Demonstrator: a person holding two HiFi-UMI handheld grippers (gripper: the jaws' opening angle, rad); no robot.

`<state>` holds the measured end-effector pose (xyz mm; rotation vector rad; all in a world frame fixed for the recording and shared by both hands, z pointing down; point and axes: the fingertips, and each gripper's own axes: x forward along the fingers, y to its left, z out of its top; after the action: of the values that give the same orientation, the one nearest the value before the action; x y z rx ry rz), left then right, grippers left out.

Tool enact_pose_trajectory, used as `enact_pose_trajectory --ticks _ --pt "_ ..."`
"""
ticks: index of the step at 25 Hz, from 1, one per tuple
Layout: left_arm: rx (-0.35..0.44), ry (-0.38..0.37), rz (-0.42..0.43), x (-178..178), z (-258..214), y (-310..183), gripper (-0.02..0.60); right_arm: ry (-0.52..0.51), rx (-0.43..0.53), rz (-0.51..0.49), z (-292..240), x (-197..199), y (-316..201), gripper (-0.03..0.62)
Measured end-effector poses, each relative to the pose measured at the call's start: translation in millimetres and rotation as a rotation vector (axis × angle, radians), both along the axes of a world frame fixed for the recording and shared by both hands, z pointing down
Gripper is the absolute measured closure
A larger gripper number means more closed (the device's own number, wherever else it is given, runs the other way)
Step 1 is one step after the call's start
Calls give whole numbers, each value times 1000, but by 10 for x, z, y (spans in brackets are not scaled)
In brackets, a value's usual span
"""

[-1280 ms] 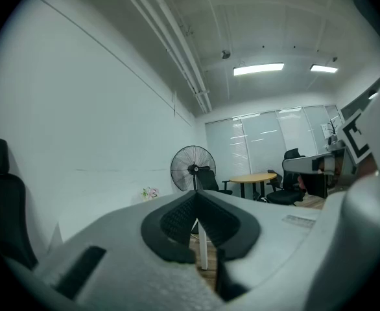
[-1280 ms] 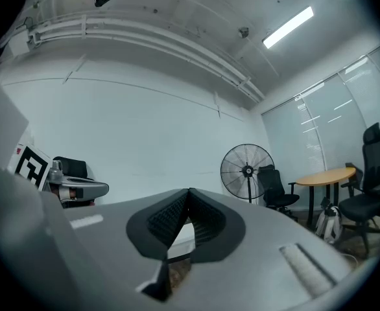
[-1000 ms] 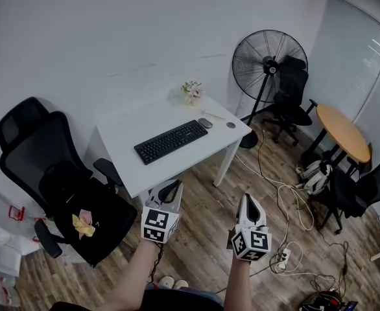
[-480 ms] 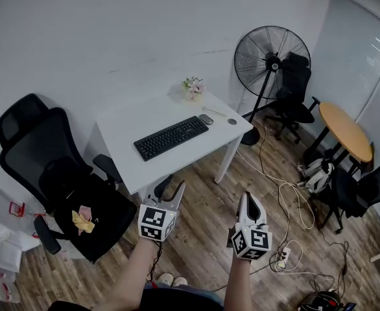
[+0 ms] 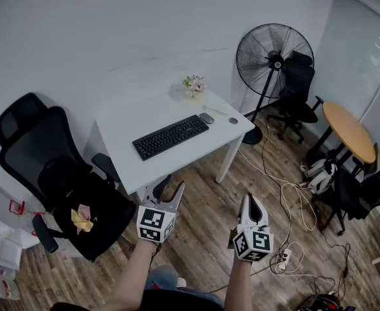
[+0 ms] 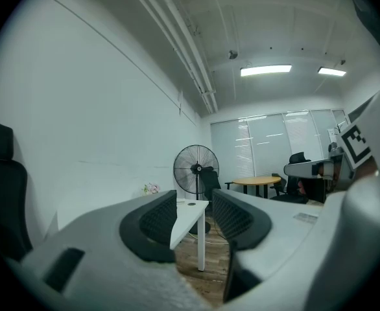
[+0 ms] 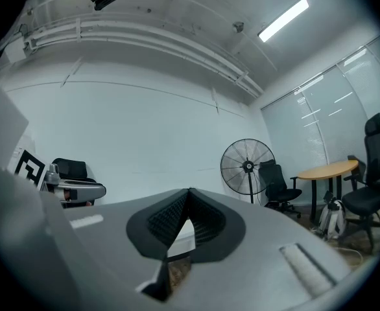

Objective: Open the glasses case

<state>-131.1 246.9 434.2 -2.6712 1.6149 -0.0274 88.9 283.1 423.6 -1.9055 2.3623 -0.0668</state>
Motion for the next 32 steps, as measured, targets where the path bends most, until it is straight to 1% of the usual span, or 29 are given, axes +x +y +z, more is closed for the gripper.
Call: enact_pose_trajectory --ticks 4,9,13,17,22,28,32 --pt "-5 1 -2 46 72 -97 419 7 -2 4 35 85 -143 582" --pt "6 3 -6 118 46 -394 419 21 10 1 23 158 -385 582" --pt "10 0 6 241 78 -767 419 32 3 6 105 256 -688 582" --pt "28 4 21 361 115 -1295 419 22 1 37 217 440 -1140 582" --pt "25 9 35 489 178 -2226 419 15 -19 68 377 622 -1993 582" --pt "7 12 82 749 152 -3472 419 17 -45 69 389 710 -3334 582" --pt "-22 12 95 884 206 -4271 419 43 -79 46 404 699 -4175 582"
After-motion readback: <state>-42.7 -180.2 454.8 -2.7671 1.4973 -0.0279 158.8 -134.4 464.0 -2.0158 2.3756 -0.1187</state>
